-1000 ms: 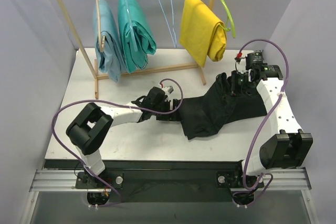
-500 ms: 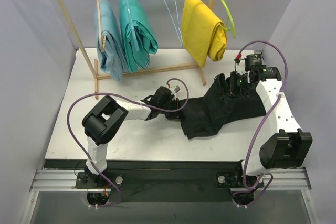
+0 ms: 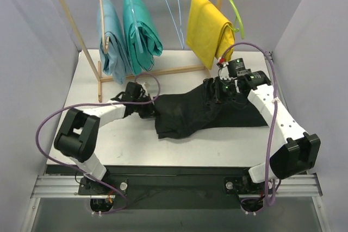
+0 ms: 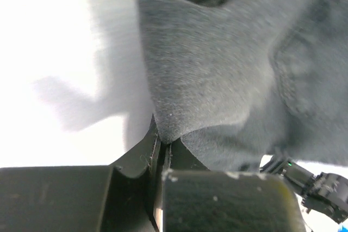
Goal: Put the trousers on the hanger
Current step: Fold the trousers at the center of the board.
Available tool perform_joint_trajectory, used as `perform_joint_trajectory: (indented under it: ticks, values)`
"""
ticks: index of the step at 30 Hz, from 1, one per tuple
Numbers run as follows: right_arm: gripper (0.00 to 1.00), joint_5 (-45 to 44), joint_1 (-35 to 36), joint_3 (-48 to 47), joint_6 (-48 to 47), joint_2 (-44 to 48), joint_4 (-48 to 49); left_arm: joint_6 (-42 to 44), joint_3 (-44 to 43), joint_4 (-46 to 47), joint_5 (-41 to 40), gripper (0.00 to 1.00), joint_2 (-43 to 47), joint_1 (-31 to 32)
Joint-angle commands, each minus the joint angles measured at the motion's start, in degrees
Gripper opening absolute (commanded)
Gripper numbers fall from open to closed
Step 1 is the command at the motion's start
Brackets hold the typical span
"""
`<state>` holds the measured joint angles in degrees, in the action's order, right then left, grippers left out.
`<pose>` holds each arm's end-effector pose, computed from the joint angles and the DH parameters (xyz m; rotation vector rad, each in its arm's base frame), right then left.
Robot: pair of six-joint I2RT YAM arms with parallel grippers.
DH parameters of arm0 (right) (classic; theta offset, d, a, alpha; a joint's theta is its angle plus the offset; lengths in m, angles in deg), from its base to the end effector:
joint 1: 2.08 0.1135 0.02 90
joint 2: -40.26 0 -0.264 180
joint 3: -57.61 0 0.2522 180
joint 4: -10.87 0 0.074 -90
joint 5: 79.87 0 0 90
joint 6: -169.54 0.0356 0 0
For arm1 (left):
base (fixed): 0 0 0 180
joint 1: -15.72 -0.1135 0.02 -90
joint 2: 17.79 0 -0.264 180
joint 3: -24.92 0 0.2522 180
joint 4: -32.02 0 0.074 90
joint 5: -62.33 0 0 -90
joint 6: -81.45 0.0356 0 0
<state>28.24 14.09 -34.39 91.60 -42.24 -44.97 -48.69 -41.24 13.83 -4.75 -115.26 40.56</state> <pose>0.2934 0.0966 0.3389 -0.2401 2.4018 0.6076 0.3019 -0.1551 0.1630 -0.1528 2.5925 -0.9561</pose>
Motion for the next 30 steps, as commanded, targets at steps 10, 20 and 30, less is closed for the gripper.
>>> perform_joint_trajectory:
  ticks: [10,20,30]
  values:
    - [0.0,0.4,15.0,-16.3,8.2,-5.0,4.2,8.8,6.6,-25.9,-8.9,0.79,18.3,-17.6]
    - [0.0,0.5,17.0,-28.6,6.8,-5.0,4.5,9.5,2.1,-26.2,-9.7,0.9,16.6,-19.2]
    - [0.0,2.4,10.4,-23.0,7.1,-1.9,3.0,8.7,0.6,-23.7,-9.4,0.9,15.1,-18.5]
